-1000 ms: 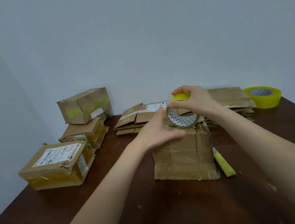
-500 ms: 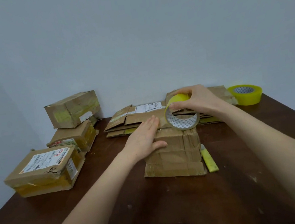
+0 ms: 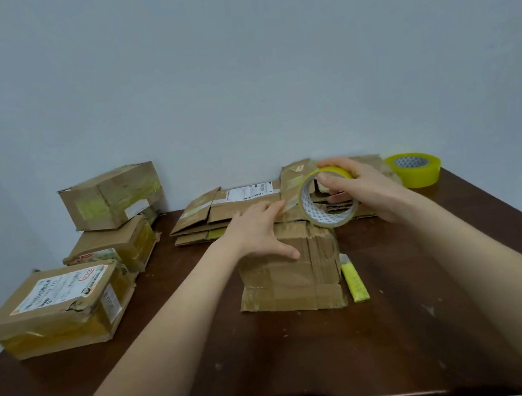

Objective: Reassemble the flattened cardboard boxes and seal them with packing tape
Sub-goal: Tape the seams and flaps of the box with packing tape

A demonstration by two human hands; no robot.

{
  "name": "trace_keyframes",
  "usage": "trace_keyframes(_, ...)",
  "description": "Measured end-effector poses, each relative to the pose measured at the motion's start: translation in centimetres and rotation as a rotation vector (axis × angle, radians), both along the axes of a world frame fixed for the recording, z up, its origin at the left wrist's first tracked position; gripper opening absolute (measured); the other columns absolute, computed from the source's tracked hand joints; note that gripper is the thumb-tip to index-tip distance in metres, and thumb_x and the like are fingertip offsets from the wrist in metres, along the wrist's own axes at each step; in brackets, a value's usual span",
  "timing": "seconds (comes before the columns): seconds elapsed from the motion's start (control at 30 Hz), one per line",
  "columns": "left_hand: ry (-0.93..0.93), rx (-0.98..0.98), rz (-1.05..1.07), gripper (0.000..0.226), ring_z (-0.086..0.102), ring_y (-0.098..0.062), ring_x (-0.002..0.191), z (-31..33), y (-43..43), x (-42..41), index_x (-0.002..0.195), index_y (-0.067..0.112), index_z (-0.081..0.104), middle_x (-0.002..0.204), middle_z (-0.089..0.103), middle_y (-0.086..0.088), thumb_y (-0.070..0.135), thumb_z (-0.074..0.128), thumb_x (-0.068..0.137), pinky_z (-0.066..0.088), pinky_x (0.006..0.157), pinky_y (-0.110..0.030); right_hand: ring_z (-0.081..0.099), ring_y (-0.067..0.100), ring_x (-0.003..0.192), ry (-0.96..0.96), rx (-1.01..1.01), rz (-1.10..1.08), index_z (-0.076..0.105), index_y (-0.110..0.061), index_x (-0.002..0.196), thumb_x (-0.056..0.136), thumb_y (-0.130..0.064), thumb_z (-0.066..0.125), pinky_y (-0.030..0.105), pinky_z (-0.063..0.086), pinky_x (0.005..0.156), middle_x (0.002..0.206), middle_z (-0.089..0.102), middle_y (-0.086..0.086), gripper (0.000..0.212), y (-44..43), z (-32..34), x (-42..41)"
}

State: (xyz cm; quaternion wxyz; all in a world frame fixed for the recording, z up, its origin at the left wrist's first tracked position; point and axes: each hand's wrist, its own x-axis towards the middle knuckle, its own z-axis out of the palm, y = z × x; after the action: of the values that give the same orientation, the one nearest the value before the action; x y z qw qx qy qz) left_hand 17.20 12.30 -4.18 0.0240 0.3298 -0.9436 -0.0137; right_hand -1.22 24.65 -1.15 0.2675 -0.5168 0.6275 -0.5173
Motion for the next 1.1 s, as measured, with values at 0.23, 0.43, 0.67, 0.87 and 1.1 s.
trace_keyframes(0.23, 0.038, -0.041, -0.043, 0.113, 0.029, -0.018, 0.139, 0.7, -1.7, 5.8, 0.151, 0.023, 0.016, 0.152, 0.031, 0.001, 0.068, 0.071, 0.063, 0.026, 0.114, -0.042, 0.052, 0.006, 0.054, 0.025, -0.074, 0.022, 0.057, -0.026, 0.119, 0.087, -0.035, 0.067, 0.027, 0.052, 0.06, 0.077, 0.056, -0.007, 0.035, -1.8, -0.3, 3.9)
trace_keyframes(0.43, 0.025, -0.217, -0.037, 0.102, 0.008, -0.013, 0.147, -1.9, -0.1, 7.6, 0.152, 0.015, -0.001, 0.161, 0.005, -0.001, 0.066, 0.052, 0.082, 0.009, 0.12, -0.039, 0.047, 0.004, 0.062, 0.008, -0.091, 0.008, 0.058, -0.018, 0.107, 0.086, -0.041, 0.066, 0.02, 0.036, 0.058, 0.085, 0.056, -0.006, 0.033, -3.1, -0.4, 5.7)
trace_keyframes(0.67, -0.052, -0.196, -0.045, 0.085, 0.003, -0.012, 0.147, -2.0, -0.2, 7.6, 0.153, 0.021, 0.003, 0.161, -0.002, 0.002, 0.061, 0.043, 0.09, 0.009, 0.12, -0.035, 0.059, 0.008, 0.078, 0.218, -0.044, -0.049, 0.067, -0.021, 0.096, 0.072, -0.037, 0.08, 0.026, 0.046, 0.068, 0.086, 0.064, -0.006, 0.031, -2.3, 1.2, 5.1)
trace_keyframes(0.87, -0.041, -0.226, -0.015, 0.077, 0.004, -0.017, 0.148, -2.2, 0.0, 7.8, 0.152, 0.033, 0.006, 0.161, 0.002, 0.0, 0.064, 0.037, 0.088, 0.009, 0.119, -0.035, 0.06, 0.013, 0.086, 0.412, 0.117, -0.04, 0.068, -0.024, 0.094, 0.07, -0.041, 0.08, 0.028, 0.048, 0.07, 0.092, 0.065, -0.006, 0.031, -0.6, -0.8, 2.4)
trace_keyframes(1.1, 0.354, 0.065, 0.26, 0.084, 0.015, -0.021, 0.146, -2.1, 1.3, 8.4, 0.142, 0.04, 0.04, 0.16, 0.013, -0.006, 0.056, 0.076, 0.067, 0.022, 0.114, -0.037, 0.059, 0.017, 0.089, 0.292, 0.09, -0.045, 0.06, -0.025, 0.099, 0.074, -0.041, 0.077, 0.028, 0.046, 0.068, 0.1, 0.061, -0.002, 0.035, -0.8, -4.9, 2.7)
